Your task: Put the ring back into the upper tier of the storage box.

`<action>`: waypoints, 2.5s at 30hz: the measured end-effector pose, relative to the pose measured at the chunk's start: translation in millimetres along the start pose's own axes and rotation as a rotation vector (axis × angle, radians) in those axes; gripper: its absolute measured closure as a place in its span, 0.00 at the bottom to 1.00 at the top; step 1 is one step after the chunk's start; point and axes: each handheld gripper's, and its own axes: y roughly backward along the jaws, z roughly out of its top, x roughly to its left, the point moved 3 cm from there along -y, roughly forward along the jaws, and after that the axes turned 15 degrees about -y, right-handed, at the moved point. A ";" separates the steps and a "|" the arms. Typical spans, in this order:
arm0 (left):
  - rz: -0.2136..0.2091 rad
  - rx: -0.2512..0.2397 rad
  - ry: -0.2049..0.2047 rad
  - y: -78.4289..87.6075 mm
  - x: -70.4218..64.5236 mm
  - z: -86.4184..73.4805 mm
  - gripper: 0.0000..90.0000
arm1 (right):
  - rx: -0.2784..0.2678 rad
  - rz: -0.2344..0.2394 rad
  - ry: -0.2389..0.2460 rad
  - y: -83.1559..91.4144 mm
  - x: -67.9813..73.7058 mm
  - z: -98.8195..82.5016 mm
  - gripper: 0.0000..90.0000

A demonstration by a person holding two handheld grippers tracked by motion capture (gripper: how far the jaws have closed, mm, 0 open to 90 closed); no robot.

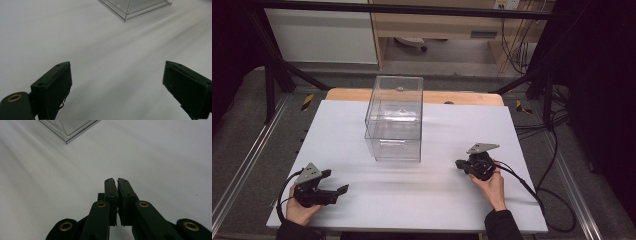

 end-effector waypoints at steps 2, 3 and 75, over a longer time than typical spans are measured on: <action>0.000 -0.001 0.000 0.1 0.0 0.0 0.09 | -0.007 -0.001 0.002 1.1 0.1 0.5 0.97; 0.000 -0.001 0.000 0.1 0.0 0.0 0.09 | -0.009 0.001 -0.001 1.8 0.4 0.7 0.97; 0.000 -0.001 0.002 -0.3 -0.3 -0.1 0.09 | -0.240 0.145 0.087 67.6 52.8 32.4 0.97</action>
